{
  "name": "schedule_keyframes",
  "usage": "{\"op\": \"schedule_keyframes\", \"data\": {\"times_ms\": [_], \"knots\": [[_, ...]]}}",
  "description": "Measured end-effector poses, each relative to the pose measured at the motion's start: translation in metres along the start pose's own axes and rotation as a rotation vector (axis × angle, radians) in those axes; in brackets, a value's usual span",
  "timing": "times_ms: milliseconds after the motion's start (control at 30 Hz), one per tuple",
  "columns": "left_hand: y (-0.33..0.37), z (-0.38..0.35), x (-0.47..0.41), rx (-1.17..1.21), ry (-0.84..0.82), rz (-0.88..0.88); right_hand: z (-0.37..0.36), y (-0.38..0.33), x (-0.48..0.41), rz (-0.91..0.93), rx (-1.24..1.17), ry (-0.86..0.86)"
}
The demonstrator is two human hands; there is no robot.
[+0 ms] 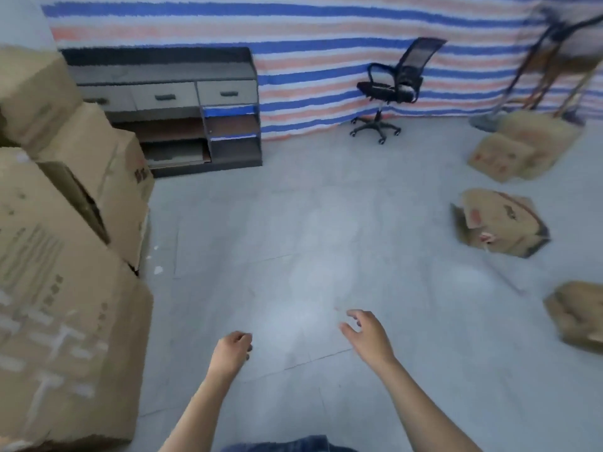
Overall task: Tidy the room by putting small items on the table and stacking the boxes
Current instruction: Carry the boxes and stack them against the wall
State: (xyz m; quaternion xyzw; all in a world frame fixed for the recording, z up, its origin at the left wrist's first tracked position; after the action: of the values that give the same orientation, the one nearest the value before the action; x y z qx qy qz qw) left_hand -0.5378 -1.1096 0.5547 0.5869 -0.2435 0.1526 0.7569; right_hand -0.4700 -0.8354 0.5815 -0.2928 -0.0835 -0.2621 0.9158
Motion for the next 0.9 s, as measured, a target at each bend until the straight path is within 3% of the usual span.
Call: {"op": "schedule_keyframes", "data": {"times_ms": [167,367,767,900], "knots": [[0.052,-0.153,-0.019,-0.241,-0.343,-0.098,0.029,0.120,0.028,-0.350,-0.164,0.125],[0.038,-0.266,-0.015,-0.566,-0.687,-0.141,0.030,0.186,0.039,-0.591,-0.237,0.157],[0.205,-0.323,-0.201,-0.353,-0.581,-0.109,0.105,0.154,-0.163,-0.626,-0.249,0.181],[0.229,-0.341,-0.250,-0.344,-0.543,-0.051,0.119,0.144,-0.214,-0.636,-0.263,0.168]]}}
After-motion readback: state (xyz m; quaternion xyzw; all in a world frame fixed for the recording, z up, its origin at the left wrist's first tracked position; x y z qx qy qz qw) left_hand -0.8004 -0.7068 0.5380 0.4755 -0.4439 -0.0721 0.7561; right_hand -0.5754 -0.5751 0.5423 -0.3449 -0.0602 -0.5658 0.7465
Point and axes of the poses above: each hand's wrist, its own x-axis away from the middle knuckle, its own z-axis out of the back of the hand, y = z × x, the point moved 10 cm from there along -x, towards the middle knuckle, and after that the axes turned 13 degrees about x, right-handed, at the moved point
